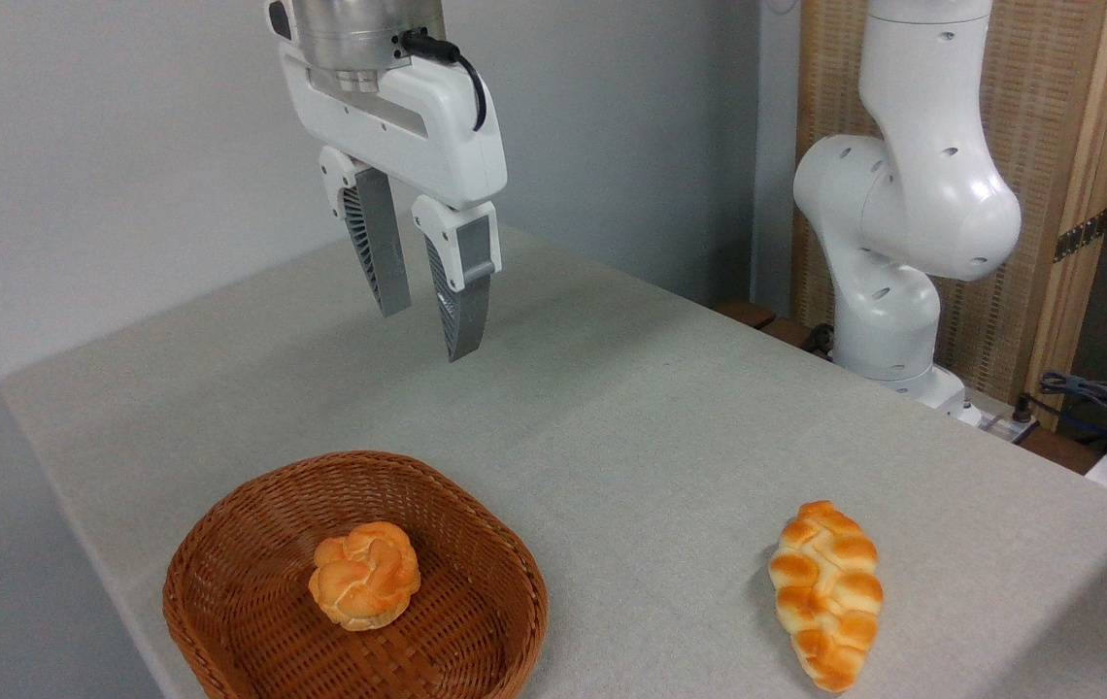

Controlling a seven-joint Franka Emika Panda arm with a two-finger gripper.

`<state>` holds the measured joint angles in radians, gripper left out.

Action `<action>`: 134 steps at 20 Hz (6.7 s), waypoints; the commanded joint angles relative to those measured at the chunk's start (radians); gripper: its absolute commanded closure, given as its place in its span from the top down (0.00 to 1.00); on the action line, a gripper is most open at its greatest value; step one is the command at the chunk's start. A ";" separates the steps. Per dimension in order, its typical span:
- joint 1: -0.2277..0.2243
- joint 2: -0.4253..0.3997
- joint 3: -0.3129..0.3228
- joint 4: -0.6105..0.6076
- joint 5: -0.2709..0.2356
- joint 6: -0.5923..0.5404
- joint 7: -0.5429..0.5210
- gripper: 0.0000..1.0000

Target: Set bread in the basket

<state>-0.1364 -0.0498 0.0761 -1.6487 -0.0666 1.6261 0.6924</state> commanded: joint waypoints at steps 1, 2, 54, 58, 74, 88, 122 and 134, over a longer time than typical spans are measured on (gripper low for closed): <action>-0.006 0.001 0.011 0.003 0.007 -0.003 -0.005 1.00; -0.008 0.002 0.011 0.003 0.007 -0.005 -0.010 1.00; 0.012 -0.188 0.413 -0.704 0.340 0.387 -0.010 0.34; 0.011 -0.188 0.413 -0.704 0.340 0.380 0.013 0.32; -0.009 0.008 0.180 -0.213 0.137 0.108 0.019 0.50; -0.012 0.278 0.013 0.064 0.021 0.410 0.018 1.00; 0.026 0.041 -0.028 0.056 -0.013 -0.001 -0.074 1.00; 0.121 0.008 -0.142 0.053 -0.002 -0.043 -0.071 1.00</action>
<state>-0.0268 -0.0306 -0.0613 -1.5862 -0.0612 1.6065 0.6268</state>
